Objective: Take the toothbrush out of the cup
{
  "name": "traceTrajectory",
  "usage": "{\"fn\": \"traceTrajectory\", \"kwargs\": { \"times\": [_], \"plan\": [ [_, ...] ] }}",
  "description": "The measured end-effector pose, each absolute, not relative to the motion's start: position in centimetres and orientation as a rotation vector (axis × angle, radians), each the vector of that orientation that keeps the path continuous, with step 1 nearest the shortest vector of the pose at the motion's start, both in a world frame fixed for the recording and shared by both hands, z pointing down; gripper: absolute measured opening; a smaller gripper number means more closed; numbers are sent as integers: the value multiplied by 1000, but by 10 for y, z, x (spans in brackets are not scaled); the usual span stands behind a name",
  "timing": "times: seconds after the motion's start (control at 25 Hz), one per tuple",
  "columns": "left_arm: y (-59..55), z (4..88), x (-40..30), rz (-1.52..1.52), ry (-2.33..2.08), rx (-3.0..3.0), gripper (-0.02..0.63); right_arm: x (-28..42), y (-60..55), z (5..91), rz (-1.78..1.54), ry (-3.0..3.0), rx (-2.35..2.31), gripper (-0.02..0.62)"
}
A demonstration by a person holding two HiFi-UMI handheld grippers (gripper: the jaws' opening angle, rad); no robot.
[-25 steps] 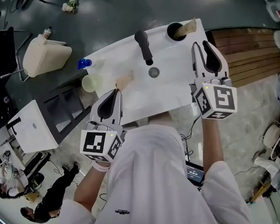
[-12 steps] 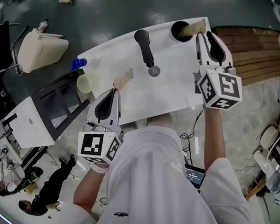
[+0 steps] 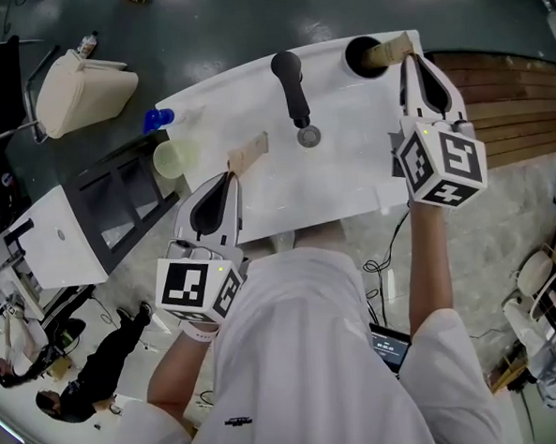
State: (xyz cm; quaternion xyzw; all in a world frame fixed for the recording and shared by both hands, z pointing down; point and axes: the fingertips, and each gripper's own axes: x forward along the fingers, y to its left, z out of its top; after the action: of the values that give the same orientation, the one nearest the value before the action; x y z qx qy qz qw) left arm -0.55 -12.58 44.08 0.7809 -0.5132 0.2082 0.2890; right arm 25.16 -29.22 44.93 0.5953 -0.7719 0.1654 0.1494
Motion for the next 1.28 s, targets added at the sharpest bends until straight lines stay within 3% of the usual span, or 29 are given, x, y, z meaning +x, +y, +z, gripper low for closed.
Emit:
{"fn": "traceTrajectory", "kwargs": {
  "times": [0.96, 1.28],
  "plan": [
    [-90, 375, -27, 417, -1372, 2248, 6, 237, -197, 282, 165, -2374, 1865, 6],
    [-70, 358, -35, 373, -1354, 2303, 6, 224, -130, 281, 189, -2330, 1832, 6]
  ]
}}
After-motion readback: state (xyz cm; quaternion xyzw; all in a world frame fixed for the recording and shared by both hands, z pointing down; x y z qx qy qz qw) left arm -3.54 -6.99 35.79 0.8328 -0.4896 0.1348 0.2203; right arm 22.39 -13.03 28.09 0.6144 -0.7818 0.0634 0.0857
